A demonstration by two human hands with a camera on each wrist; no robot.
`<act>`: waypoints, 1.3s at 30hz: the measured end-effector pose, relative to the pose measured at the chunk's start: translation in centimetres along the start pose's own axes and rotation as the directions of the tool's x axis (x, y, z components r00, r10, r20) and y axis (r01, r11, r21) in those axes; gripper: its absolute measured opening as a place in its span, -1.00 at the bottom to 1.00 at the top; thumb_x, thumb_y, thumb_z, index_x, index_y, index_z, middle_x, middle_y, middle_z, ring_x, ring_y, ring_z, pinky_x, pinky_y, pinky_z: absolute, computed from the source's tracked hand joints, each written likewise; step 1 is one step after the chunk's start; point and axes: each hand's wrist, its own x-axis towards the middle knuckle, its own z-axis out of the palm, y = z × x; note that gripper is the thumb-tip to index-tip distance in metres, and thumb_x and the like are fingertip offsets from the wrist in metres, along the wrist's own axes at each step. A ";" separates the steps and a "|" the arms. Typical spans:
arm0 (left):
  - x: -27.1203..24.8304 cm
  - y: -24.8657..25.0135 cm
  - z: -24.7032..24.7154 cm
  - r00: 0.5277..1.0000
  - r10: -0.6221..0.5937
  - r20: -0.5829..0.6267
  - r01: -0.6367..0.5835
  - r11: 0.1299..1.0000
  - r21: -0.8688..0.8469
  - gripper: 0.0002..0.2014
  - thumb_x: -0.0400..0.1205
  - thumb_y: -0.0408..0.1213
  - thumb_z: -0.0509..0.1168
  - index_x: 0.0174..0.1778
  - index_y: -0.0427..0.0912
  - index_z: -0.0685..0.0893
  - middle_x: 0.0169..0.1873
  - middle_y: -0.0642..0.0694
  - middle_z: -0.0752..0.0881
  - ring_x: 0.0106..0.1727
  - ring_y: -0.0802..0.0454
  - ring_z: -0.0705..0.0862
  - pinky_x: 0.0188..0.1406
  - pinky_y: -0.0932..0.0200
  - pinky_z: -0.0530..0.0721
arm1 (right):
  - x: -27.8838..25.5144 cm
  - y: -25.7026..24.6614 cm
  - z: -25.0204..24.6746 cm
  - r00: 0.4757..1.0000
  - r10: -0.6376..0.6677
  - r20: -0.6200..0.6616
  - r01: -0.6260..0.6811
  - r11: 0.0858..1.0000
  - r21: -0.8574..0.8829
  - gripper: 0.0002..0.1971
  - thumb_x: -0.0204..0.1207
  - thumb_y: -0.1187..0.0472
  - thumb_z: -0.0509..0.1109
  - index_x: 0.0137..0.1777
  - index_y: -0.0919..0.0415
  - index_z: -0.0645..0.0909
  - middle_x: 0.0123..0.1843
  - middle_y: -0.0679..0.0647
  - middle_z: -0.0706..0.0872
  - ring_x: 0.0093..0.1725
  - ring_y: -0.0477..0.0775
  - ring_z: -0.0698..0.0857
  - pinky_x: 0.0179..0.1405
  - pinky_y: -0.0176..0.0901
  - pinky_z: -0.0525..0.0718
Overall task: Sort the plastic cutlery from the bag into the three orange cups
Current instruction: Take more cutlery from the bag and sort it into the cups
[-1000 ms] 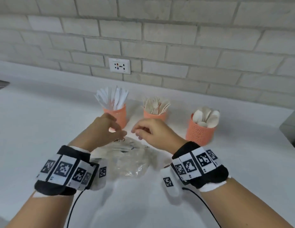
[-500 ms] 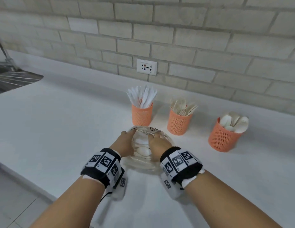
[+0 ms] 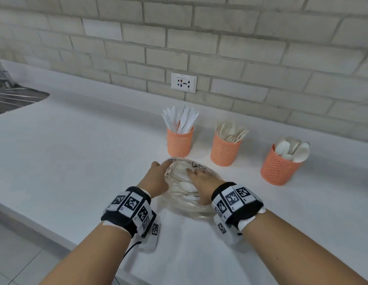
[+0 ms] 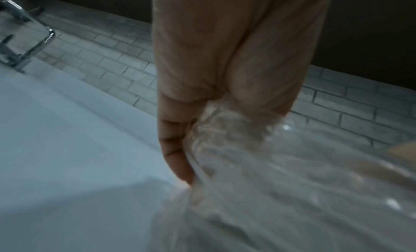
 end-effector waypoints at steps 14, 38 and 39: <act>-0.3 0.8 0.3 0.996 0.081 -0.028 -0.081 0.997 -0.010 -0.29 0.48 -0.58 0.18 0.54 -0.02 0.25 -0.06 -0.13 0.40 -0.12 -0.08 0.48 -0.11 0.25 0.40 | -0.6 0.3 0.2 0.999 0.031 0.006 -0.031 0.999 -0.028 -0.38 0.36 0.26 0.50 0.39 0.31 0.33 0.33 0.26 0.55 0.28 0.26 0.58 0.26 0.02 0.59; -1.0 0.2 -0.9 0.998 0.067 0.013 -0.068 0.996 0.061 -0.36 0.48 -0.60 0.13 0.47 -0.02 0.47 0.25 -0.24 0.58 0.25 -0.17 0.58 0.06 0.24 0.48 | -2.0 2.6 0.8 0.981 -0.004 -0.193 0.104 0.853 0.512 -0.64 0.40 0.15 0.48 0.18 0.19 0.60 0.11 0.08 0.74 0.11 0.09 0.68 0.23 0.00 0.63; -1.0 0.2 -0.9 0.998 0.056 0.027 -0.057 0.996 0.068 -0.37 0.48 -0.60 0.12 0.47 -0.03 0.46 0.30 -0.24 0.58 0.27 -0.17 0.58 0.06 0.25 0.47 | -2.4 2.5 0.6 0.978 -0.008 -0.209 0.130 0.805 0.579 -0.62 0.39 0.23 0.49 0.21 0.21 0.57 0.10 0.03 0.72 0.10 0.02 0.67 0.21 -0.08 0.61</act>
